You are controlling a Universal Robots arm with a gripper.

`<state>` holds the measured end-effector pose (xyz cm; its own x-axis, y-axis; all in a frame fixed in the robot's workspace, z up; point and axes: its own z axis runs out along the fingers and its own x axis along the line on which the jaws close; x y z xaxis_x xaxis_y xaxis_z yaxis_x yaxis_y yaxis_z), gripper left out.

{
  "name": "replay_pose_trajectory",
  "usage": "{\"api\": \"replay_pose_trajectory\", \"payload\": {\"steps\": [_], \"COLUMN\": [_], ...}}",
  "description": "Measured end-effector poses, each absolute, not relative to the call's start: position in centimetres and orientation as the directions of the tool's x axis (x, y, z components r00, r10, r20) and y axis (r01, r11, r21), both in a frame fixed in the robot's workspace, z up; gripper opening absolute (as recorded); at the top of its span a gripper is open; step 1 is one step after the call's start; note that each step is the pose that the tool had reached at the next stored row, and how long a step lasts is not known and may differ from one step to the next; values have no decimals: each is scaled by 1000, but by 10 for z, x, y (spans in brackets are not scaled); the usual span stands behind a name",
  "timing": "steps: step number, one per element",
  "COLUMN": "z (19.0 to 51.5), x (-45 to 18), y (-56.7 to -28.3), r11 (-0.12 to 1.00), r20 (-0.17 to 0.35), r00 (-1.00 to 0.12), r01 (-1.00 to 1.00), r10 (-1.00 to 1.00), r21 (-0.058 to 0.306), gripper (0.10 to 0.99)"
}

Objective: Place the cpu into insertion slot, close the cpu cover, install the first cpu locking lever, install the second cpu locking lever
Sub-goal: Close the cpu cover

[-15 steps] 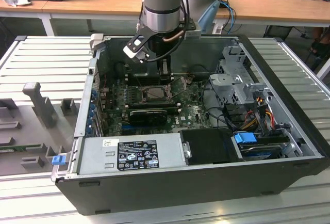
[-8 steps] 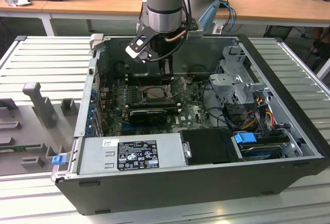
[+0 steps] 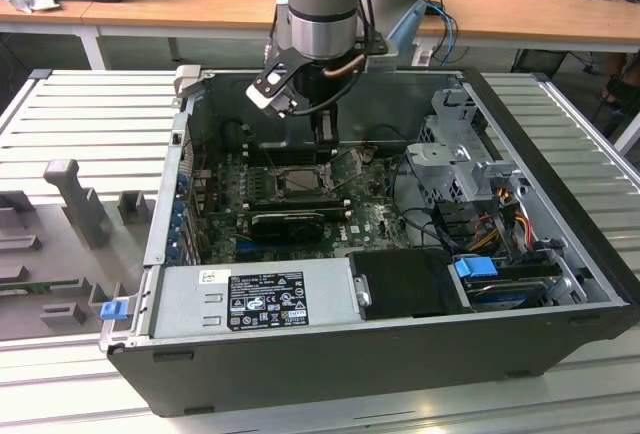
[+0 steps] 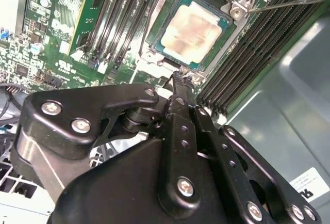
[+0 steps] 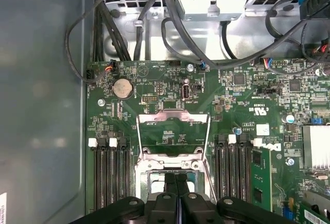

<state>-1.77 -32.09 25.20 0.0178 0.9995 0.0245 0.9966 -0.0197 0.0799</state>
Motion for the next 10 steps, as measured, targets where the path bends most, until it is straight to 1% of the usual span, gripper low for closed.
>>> {"api": "replay_pose_trajectory", "payload": {"steps": [10], "z": [267], "x": [-17], "y": [-321], "r11": [-20], "r20": [24], "r00": [18], "r01": [997], "r10": [1000], "r21": [80], "gripper": [106]}}
